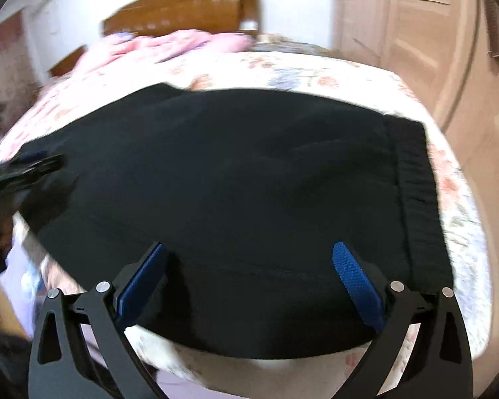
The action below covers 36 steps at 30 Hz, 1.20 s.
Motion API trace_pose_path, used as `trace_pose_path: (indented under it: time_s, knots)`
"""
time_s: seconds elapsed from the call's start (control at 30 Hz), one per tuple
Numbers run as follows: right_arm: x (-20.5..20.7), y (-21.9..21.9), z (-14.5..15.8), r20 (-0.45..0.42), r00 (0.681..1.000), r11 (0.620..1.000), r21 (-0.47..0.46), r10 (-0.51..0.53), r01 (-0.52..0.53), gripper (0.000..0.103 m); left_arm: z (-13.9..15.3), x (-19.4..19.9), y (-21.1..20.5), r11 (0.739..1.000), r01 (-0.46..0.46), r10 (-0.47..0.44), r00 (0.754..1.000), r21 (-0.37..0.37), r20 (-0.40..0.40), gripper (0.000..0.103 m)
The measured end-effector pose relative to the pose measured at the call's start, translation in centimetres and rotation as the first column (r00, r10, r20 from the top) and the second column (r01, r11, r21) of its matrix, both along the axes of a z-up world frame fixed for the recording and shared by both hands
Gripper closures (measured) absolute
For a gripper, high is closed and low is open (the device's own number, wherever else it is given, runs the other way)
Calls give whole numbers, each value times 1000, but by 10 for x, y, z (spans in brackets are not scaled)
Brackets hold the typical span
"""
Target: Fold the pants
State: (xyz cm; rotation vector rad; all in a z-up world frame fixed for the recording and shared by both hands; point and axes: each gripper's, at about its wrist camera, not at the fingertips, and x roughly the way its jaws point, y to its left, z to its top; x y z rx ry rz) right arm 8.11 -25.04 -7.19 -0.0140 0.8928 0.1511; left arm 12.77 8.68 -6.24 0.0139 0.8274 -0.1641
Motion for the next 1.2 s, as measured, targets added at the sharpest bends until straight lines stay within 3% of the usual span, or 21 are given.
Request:
trace_pose_path:
  time_s: [0.1, 0.17, 0.23, 0.33, 0.5, 0.57, 0.6, 0.67, 0.93, 1.0, 1.13, 1.2]
  knots:
    - [8, 35, 19, 50, 995, 995, 50, 84, -87, 6, 9, -15, 57, 986, -87, 91, 996, -143, 24, 2]
    - [16, 73, 26, 60, 986, 987, 28, 158, -160, 6, 11, -31, 106, 953, -162, 177, 984, -256, 35, 2]
    - [24, 129, 27, 63, 955, 957, -8, 291, -291, 6, 14, -44, 148, 916, -236, 260, 965, -325, 31, 2]
    - [31, 214, 24, 59, 880, 882, -56, 470, -468, 6, 12, -80, 224, 846, -379, 419, 908, -376, 26, 2]
    - [30, 338, 21, 85, 729, 734, -74, 679, -675, 6, -1, -129, 344, 667, -564, 629, 777, -487, -40, 2]
    - [34, 373, 19, 98, 686, 692, -69, 721, -718, 6, -10, -135, 377, 618, -603, 663, 745, -504, -78, 2]
    - [42, 393, 14, 93, 678, 685, -74, 729, -725, 6, -12, -137, 387, 611, -621, 675, 733, -491, -87, 3]
    - [57, 419, 7, 67, 681, 684, -77, 729, -725, 6, -12, -134, 396, 628, -649, 691, 719, -429, -75, 3]
    - [96, 458, -20, -18, 731, 725, -113, 682, -679, 6, -11, -110, 366, 718, -640, 670, 742, -273, 25, 2]
    - [102, 462, -21, -24, 739, 734, -100, 673, -672, 6, -4, -92, 349, 761, -607, 633, 772, -228, 58, 2]
    - [108, 466, -14, 1, 735, 731, -103, 678, -674, 6, 15, -46, 308, 862, -489, 504, 855, -133, 125, 2]
    - [113, 470, -13, 5, 738, 733, -116, 675, -670, 6, 18, -25, 293, 891, -443, 453, 882, -101, 128, 2]
